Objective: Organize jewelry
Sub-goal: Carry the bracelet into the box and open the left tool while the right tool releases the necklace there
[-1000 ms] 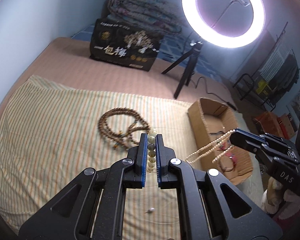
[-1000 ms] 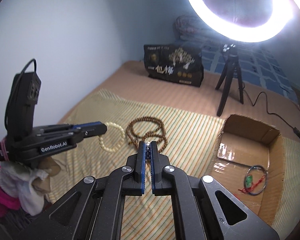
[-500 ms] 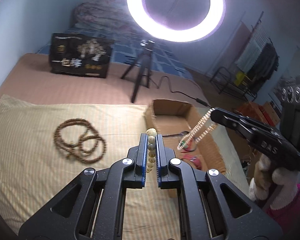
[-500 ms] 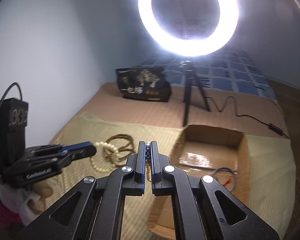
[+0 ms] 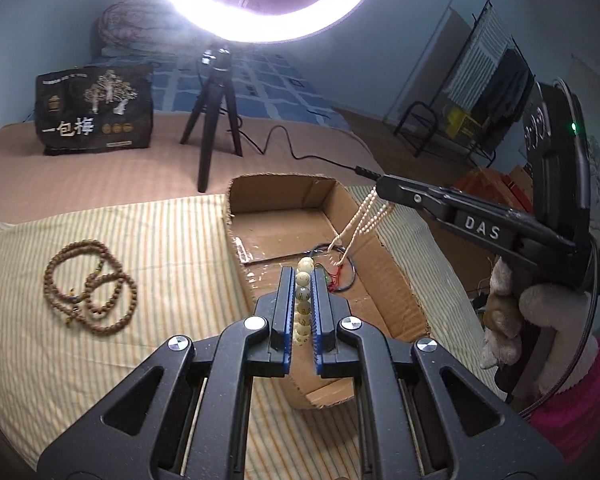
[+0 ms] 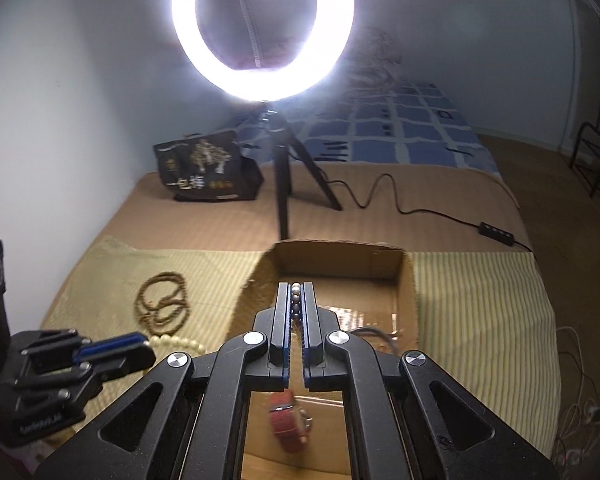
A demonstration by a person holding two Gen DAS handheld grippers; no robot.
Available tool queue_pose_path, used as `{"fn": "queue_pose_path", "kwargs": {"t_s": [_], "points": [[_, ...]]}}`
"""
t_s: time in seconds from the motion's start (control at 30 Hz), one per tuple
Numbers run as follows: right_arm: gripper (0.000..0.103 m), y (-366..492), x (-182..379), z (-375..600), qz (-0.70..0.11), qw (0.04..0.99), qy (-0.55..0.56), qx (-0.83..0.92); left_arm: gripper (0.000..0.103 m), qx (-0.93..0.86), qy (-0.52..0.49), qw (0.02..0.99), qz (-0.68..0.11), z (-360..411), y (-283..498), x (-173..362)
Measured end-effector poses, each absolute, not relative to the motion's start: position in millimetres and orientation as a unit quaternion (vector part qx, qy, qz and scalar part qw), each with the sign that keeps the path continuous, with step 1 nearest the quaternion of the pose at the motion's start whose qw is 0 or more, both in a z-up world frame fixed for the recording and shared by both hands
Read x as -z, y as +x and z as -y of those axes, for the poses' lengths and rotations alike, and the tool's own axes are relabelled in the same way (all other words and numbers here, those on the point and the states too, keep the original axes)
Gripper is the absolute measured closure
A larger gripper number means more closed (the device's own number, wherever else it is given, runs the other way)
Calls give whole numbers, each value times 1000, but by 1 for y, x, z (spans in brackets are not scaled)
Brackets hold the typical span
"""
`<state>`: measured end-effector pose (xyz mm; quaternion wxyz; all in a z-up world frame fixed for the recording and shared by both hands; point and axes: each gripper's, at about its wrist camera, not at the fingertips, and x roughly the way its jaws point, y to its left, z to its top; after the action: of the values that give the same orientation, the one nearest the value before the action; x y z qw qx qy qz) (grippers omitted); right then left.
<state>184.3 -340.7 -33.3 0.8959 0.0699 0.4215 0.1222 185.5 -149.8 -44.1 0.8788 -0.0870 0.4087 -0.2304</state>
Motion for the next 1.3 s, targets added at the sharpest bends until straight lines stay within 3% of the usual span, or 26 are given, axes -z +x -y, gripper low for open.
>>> {"fn": "queue_pose_path", "kwargs": {"t_s": [0.9, 0.93, 1.0, 1.07, 1.13, 1.3], "points": [[100, 218, 72, 359, -460, 880, 84, -82, 97, 222, -74, 869, -436, 185, 220, 73], [98, 219, 74, 360, -463, 879, 85, -78, 97, 222, -74, 869, -436, 185, 220, 74], [73, 219, 75, 362, -466, 878, 84, -72, 97, 219, -72, 869, -437, 184, 220, 74], [56, 218, 76, 364, -465, 879, 84, -63, 90, 218, -71, 870, -436, 183, 219, 73], [54, 217, 74, 365, -461, 882, 83, -57, 84, 218, -71, 871, -434, 181, 218, 72], [54, 215, 72, 367, -460, 882, 85, -53, 80, 212, -66, 874, -432, 177, 215, 71]]}}
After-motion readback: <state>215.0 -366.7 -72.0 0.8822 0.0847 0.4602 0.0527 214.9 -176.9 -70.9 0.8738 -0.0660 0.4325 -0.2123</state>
